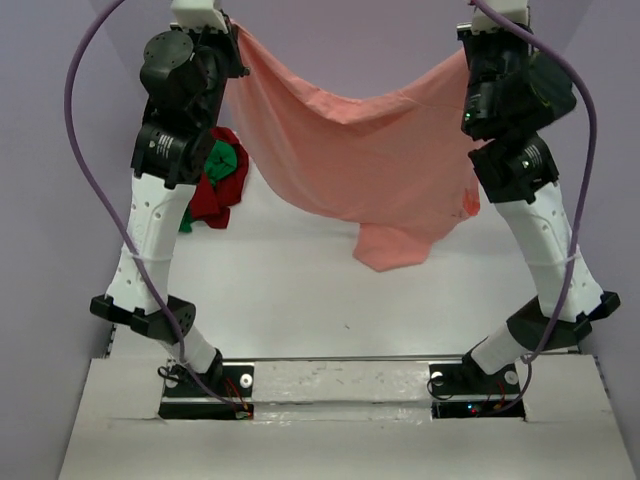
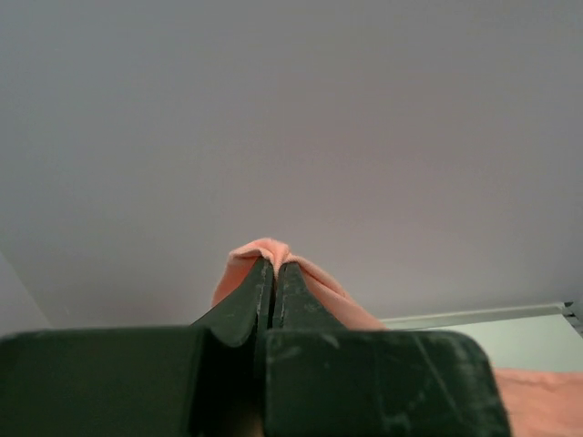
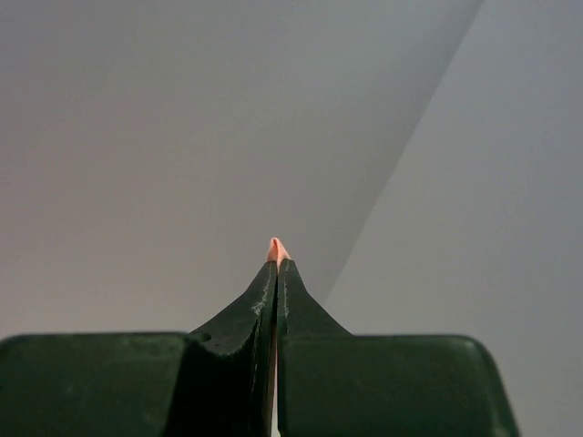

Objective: Fold and stack the t-shirts
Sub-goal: Flatten the tshirt out

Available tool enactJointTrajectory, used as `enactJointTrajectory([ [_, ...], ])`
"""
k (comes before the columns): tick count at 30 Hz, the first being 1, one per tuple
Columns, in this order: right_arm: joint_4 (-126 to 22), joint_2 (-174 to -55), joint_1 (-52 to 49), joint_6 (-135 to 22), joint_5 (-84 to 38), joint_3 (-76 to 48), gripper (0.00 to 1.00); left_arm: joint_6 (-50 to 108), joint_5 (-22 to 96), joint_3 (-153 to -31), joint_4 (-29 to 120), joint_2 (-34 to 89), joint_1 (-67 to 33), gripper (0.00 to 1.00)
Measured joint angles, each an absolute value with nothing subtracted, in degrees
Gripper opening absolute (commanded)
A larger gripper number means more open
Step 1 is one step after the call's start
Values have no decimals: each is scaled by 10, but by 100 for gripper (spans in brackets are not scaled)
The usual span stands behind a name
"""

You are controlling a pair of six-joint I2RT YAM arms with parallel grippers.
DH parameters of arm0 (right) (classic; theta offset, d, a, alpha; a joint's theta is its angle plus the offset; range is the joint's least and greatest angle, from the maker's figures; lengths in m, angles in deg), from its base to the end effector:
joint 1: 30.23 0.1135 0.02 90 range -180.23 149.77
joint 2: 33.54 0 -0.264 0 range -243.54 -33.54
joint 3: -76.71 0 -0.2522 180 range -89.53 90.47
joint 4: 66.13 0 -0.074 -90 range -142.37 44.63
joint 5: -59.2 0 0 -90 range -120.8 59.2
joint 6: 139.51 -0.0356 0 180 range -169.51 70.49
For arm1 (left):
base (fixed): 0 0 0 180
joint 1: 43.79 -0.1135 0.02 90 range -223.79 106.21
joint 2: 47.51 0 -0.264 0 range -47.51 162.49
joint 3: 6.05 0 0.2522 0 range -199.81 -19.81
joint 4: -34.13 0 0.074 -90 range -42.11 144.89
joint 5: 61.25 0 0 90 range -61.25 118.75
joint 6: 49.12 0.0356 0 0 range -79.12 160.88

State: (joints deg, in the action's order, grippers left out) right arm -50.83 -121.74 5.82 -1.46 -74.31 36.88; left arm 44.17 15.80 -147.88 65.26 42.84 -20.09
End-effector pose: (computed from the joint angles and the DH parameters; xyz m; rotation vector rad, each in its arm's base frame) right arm 0.2142 0.1256 0.6356 -0.0710 1.1364 -0.5393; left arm 0.2601 -0.1055 0.6126 0.0905 1.2235 -0.1731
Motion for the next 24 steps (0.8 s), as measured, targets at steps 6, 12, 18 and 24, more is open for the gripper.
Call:
enactJointTrajectory([
  [6, -406, -1292, 10, -102, -685, 388, 0, 427, 208, -1522, 663, 507, -253, 0],
  [12, -357, -1266, 13, -125, -665, 356, 0, 419, 230, -1436, 673, 490, -265, 0],
  [18, -422, -1113, 134, -44, -743, 282, 0, 416, 223, -1332, 677, 362, -244, 0],
  [24, -644, -1004, 292, 137, -842, 213, 0, 416, 192, -1303, 672, 204, -170, 0],
])
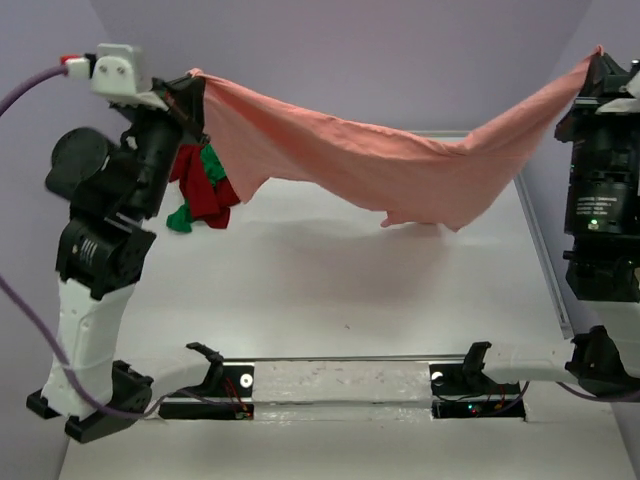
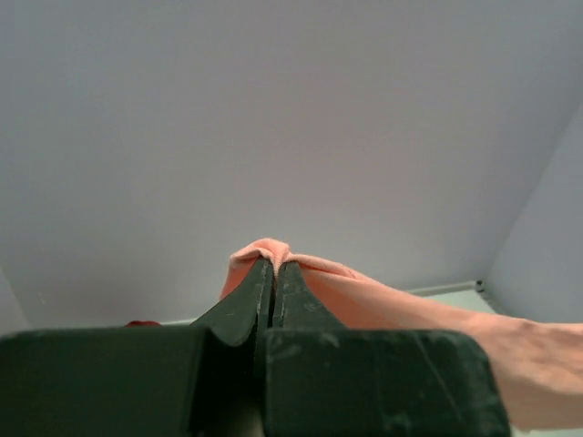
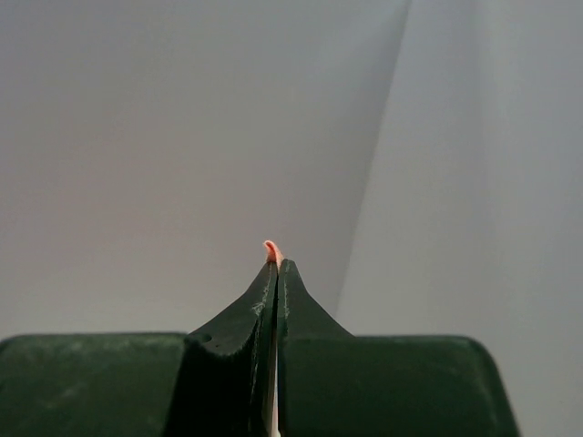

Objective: Fold and stack the t-shirts
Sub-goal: Flatten the tshirt out

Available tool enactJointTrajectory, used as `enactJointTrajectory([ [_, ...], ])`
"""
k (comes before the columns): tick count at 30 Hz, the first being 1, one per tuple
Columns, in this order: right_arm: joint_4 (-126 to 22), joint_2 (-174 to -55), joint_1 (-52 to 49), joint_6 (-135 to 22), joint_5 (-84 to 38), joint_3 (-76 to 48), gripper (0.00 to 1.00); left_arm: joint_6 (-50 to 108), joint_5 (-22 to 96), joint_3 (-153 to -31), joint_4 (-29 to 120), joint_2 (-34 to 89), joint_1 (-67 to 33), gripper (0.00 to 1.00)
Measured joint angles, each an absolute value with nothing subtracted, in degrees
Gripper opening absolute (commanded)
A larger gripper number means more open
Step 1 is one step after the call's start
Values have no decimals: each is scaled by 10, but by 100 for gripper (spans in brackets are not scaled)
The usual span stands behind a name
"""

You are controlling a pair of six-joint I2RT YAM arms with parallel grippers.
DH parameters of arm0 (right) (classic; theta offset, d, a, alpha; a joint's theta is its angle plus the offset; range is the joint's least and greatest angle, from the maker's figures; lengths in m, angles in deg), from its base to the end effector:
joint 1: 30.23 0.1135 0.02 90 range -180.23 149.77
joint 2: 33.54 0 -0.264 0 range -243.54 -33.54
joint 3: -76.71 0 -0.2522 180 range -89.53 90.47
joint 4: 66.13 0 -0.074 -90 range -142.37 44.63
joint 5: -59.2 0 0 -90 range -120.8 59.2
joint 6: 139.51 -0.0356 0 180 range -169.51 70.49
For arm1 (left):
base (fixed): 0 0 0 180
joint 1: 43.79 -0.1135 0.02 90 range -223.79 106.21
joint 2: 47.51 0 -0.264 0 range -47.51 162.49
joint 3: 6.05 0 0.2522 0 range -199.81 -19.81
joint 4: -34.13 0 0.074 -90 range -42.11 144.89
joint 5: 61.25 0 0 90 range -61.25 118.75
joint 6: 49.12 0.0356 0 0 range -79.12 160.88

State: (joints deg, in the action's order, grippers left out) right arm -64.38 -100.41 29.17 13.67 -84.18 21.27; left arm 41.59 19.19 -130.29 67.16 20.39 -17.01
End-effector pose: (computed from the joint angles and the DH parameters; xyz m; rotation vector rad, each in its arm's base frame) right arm 0.0778 0.0753 0.6483 -0.0489 1.0584 -0.3364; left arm 0.1461 -0.0671 0.6112 0.1331 1.1676 -0.3046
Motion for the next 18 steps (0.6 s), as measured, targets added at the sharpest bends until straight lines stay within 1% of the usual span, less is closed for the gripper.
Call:
enactJointTrajectory([
  [4, -746, -988, 326, 221, -898, 185, 0, 414, 156, -1255, 673, 113, -129, 0],
  [7, -785, -994, 342, 262, -920, 163, 0, 413, 132, -1249, 672, 85, -125, 0],
  [10, -785, -1016, 348, 265, -928, 157, 0, 413, 113, -1223, 671, 76, -124, 0],
  [14, -777, -1055, 336, 252, -927, 158, 0, 412, 104, -1183, 669, 99, -124, 0],
  [15, -769, -1071, 327, 242, -925, 164, 0, 412, 103, -1175, 669, 112, -124, 0],
  [17, -703, -1104, 277, 188, -907, 197, 0, 412, 100, -1163, 661, 139, -124, 0],
  [18, -665, -1126, 236, 146, -892, 221, 0, 412, 97, -1160, 658, 157, -124, 0],
])
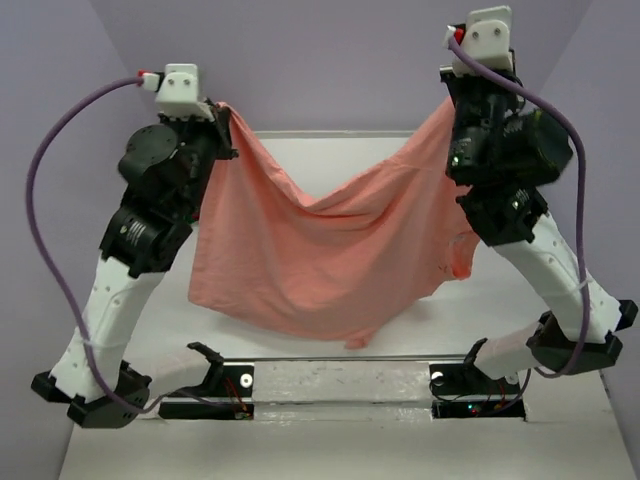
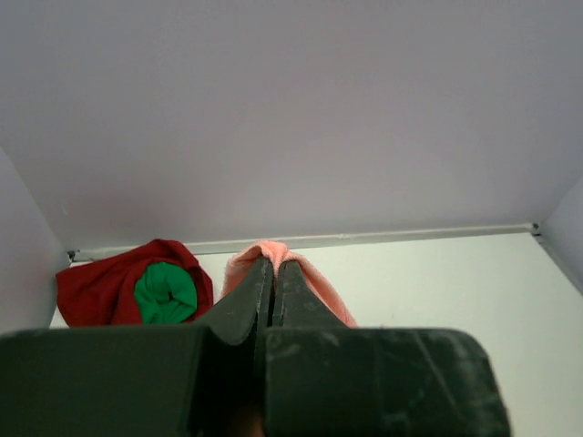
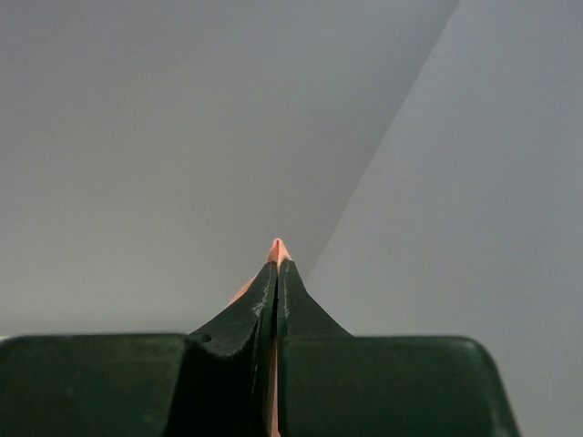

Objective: Fold and stack the t-shirts
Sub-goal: Flatten the tshirt out

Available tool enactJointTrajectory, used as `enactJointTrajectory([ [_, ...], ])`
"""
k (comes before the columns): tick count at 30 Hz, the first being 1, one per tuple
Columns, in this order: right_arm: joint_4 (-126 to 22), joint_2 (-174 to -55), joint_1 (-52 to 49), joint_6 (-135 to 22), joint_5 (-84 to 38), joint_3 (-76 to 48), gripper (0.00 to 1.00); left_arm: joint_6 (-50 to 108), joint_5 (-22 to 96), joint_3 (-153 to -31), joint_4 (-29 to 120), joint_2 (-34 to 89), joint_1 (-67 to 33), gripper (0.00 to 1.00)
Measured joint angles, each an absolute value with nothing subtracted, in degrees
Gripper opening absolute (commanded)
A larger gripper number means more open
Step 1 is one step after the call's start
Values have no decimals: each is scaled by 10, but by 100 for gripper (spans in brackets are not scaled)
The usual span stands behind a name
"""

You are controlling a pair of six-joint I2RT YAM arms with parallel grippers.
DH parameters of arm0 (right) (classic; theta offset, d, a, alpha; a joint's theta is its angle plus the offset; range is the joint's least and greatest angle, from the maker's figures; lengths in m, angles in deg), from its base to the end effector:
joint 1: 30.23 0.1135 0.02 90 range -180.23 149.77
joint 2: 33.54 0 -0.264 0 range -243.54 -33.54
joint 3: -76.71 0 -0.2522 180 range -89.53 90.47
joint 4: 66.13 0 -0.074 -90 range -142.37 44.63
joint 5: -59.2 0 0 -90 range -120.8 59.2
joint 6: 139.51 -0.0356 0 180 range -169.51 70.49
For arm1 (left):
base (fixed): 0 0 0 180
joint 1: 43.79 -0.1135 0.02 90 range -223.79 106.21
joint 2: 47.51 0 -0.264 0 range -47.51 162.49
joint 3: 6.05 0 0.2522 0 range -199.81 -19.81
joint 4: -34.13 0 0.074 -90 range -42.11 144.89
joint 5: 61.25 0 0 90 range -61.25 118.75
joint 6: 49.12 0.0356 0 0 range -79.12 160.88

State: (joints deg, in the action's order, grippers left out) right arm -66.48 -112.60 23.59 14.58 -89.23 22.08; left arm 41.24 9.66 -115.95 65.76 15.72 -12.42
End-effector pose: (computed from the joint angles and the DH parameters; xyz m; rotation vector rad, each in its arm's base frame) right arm 0.1471 0.1497 0.6224 -0.0908 1.1937 -0.5424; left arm 0.1581 -0.0828 0.5606 0.0809 1.3245 -0.2419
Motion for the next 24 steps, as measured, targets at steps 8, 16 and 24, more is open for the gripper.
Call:
enactJointTrajectory([
  [8, -377, -1291, -31, -151, -723, 353, 0, 374, 151, -1081, 584, 315, -239, 0],
  [16, -228, -1487, -129, -279, -568, 439, 0, 355, 194, -1140, 544, 497, -304, 0],
  [24, -180, -1579, -190, -325, -474, 477, 0, 368, 213, -1315, 522, 689, -304, 0],
])
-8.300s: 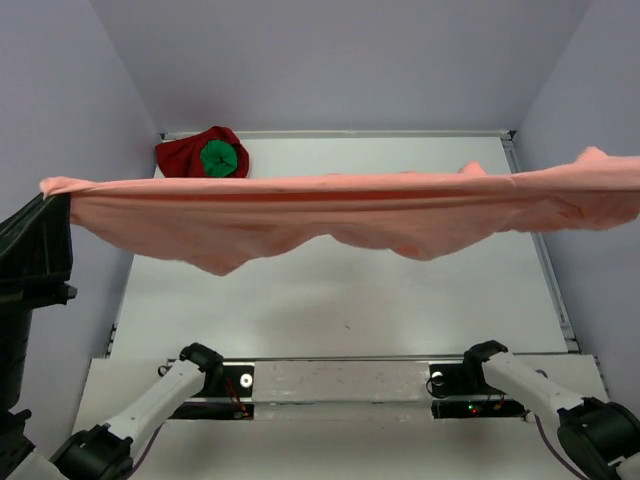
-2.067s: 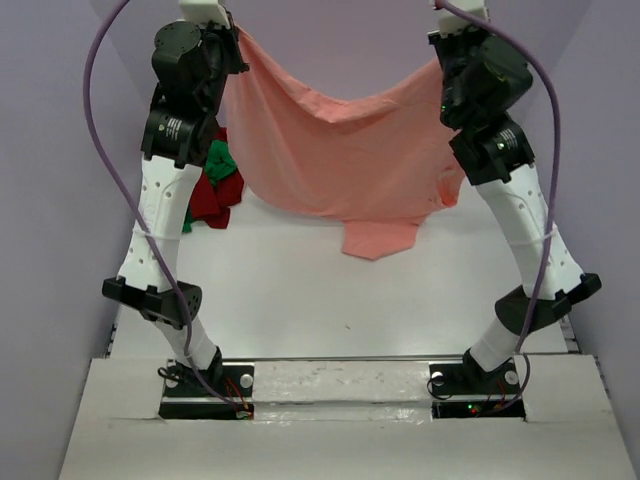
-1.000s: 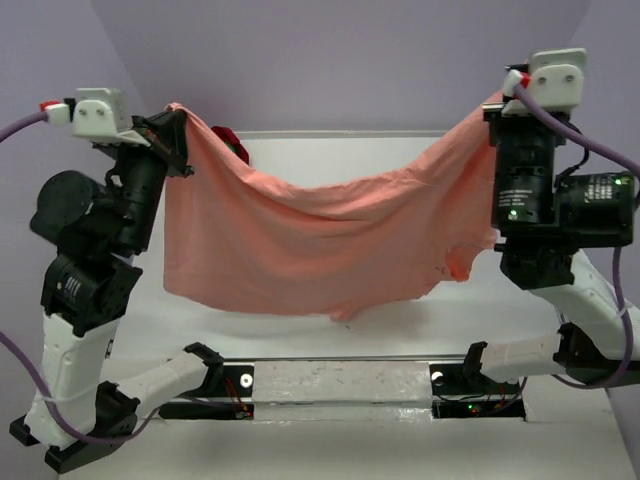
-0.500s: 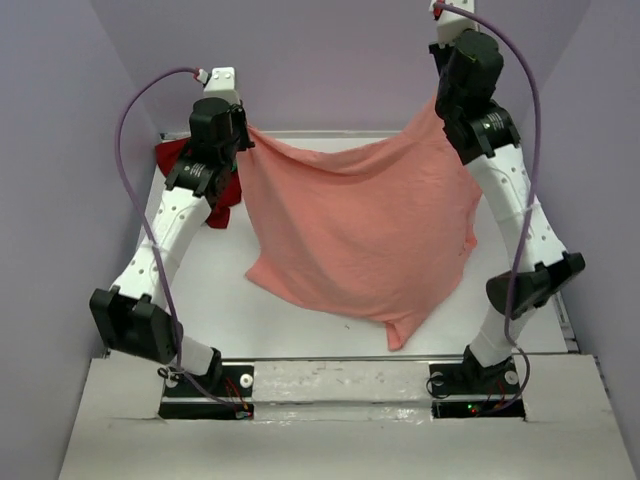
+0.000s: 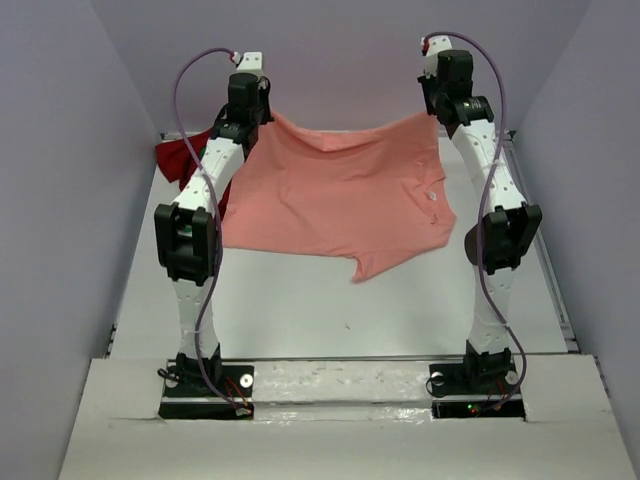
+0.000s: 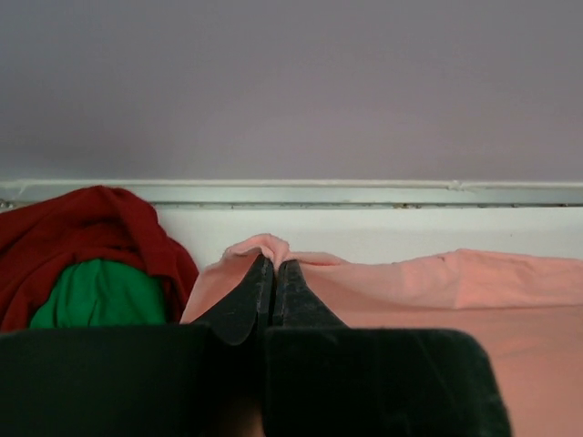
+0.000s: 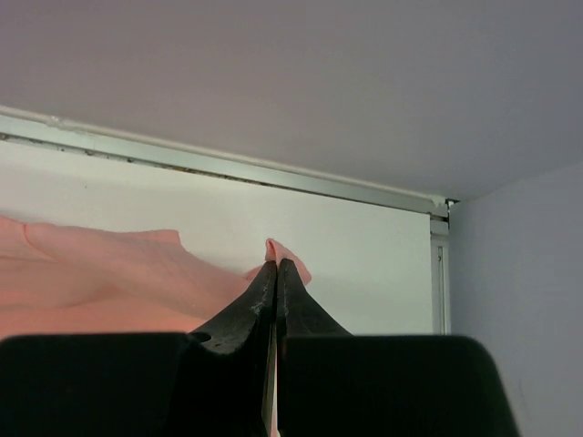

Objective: Fold and stack the t-shirts
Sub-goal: Flatten the tshirt out

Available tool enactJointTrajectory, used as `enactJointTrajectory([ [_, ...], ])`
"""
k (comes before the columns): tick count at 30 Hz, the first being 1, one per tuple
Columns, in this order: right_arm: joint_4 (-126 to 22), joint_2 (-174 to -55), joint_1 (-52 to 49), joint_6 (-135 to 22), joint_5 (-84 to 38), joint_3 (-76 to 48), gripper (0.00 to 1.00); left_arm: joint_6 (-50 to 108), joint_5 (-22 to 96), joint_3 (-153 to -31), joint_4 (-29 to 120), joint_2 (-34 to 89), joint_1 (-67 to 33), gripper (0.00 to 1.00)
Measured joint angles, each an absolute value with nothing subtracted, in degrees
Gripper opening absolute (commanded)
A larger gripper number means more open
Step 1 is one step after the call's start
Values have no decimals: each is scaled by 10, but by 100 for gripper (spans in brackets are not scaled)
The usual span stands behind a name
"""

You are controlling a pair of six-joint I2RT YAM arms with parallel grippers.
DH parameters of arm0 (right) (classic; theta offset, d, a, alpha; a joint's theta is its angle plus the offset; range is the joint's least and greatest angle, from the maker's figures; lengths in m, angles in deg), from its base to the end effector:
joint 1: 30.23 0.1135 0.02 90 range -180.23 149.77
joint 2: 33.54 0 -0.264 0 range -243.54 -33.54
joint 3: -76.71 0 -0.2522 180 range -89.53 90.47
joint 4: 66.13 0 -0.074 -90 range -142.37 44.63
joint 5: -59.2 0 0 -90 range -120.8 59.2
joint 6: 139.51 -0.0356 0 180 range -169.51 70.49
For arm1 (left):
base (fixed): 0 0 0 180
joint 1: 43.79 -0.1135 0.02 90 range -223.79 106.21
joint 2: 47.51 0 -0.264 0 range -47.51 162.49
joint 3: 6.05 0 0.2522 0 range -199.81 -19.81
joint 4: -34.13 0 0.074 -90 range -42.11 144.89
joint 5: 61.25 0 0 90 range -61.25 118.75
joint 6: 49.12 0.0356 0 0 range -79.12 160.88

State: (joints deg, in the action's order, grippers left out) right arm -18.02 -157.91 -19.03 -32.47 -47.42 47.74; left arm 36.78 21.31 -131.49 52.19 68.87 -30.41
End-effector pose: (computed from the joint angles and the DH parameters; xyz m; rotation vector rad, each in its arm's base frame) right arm 0.4876 0.0862 0.4050 -0.2853 1.9236 -0.3495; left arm 0.4820 -0.1099 0.3726 0.0441 1.7273 -0.1130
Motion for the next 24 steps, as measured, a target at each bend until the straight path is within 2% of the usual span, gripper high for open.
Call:
enactJointTrajectory([
  [7, -180, -1610, -225, -341, -423, 512, 0, 383, 227, -1450, 535, 816, -304, 0],
  [24, -185, -1756, -266, -343, -370, 544, 0, 386, 252, -1549, 530, 938, -340, 0],
])
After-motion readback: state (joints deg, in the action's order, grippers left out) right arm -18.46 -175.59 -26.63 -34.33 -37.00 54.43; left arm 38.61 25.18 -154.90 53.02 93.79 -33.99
